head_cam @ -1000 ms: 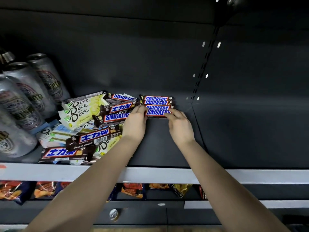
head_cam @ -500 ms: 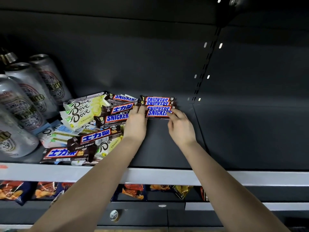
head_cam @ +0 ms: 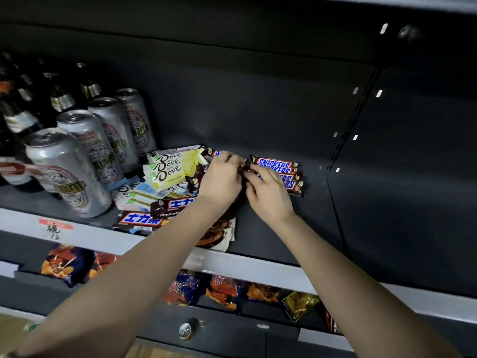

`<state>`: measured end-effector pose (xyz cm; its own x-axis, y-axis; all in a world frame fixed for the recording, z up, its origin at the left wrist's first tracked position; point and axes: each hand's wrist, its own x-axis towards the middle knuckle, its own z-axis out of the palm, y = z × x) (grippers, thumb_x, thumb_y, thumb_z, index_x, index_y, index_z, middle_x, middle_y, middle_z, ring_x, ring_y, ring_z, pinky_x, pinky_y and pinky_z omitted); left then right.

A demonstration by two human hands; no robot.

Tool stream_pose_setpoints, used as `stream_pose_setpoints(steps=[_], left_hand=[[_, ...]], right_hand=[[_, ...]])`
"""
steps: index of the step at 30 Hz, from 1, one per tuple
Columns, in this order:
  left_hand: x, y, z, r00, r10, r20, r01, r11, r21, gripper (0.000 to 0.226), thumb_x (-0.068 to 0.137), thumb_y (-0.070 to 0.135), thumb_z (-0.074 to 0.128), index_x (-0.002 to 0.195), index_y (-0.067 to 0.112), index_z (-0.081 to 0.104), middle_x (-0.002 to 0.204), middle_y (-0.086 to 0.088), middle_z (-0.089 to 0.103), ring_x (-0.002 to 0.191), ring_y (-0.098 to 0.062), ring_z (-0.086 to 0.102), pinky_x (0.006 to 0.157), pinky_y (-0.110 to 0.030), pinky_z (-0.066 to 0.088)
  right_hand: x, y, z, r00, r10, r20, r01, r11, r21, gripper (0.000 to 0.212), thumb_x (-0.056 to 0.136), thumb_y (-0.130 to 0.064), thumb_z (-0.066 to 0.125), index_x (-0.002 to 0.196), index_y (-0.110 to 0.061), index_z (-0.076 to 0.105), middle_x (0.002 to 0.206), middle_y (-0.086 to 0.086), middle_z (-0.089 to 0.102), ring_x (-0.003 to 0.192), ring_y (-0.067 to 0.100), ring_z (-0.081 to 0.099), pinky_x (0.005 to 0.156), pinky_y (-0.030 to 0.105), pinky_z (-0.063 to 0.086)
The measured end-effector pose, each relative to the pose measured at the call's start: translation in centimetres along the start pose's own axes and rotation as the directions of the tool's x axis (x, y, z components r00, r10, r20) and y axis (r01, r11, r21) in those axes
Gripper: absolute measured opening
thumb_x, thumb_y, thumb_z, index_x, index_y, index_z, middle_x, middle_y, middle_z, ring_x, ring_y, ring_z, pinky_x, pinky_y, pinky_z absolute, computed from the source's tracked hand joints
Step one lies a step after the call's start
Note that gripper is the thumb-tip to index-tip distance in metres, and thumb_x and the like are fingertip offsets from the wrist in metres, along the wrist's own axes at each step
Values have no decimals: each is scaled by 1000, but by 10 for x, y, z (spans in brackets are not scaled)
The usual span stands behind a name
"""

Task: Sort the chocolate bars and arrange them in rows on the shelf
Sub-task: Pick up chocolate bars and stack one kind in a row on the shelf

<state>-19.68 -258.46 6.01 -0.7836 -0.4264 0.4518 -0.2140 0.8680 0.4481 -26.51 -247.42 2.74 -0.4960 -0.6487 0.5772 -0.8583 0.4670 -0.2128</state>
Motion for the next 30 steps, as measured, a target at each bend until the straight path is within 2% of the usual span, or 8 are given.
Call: stream_pose_setpoints(steps=[4,8,10,14,19,22,26,30], left_hand=[[-10,-33,-34,999,-34,-25,35,998,55,36,82,0,48,112,9,64,113,-13,60,103,-30,57,87,-37,49],[-26,-63,-54,984,-149,100,135,982,134,25,86,12,55,108,12,67,111,-10,64,97,-28,61,85,-32,49],[-31,-70,-58,975,-168,148,149,980,136,21,88,19,58,104,14,69,109,-8,66,96,-23,61,85,-26,46],[-35,-72,-60,973,-195,126,184,978,93,26,87,24,62,111,14,67,113,-5,66,99,-19,60,85,-22,45],[-36,-70,-61,984,-137,118,125,987,102,38,84,29,67,117,11,63,117,-6,62,105,-21,58,92,-26,43],[-36,-68,-62,990,-92,104,82,992,95,45,83,25,68,124,10,58,121,-7,59,109,-23,56,95,-29,43],[-34,-67,-63,1000,-29,-6,29,994,102,40,83,19,67,121,8,59,119,-8,59,110,-26,55,95,-33,46],[-27,-60,-59,998,15,-61,-6,990,140,38,83,17,67,119,6,61,123,-9,57,114,-29,51,98,-35,43]], right_hand=[[10,-20,6,996,-74,41,74,997,0,30,86,-13,60,115,-7,64,119,11,61,109,32,56,99,43,41],[16,-31,13,950,-91,300,86,996,31,41,96,-26,47,136,-15,47,135,5,49,125,24,42,108,36,30],[20,-34,17,921,-71,383,56,997,52,42,96,-26,46,137,-17,44,136,3,46,126,23,41,107,34,33],[23,-39,19,913,-8,408,-25,997,75,39,94,-16,49,133,-16,43,130,9,52,120,26,47,99,36,40],[21,-40,19,941,-24,337,9,999,46,39,94,-15,50,132,-15,44,128,7,53,122,23,42,96,35,42],[21,-43,17,978,-83,194,67,994,89,38,93,-16,52,130,-11,49,127,7,55,124,23,42,98,36,43],[27,-44,14,990,-143,-19,144,985,92,35,86,-6,62,121,-7,59,115,11,62,114,28,52,94,40,49],[27,-35,11,988,-148,-49,149,989,21,47,75,6,67,120,-9,60,115,10,63,111,30,55,95,42,47]])
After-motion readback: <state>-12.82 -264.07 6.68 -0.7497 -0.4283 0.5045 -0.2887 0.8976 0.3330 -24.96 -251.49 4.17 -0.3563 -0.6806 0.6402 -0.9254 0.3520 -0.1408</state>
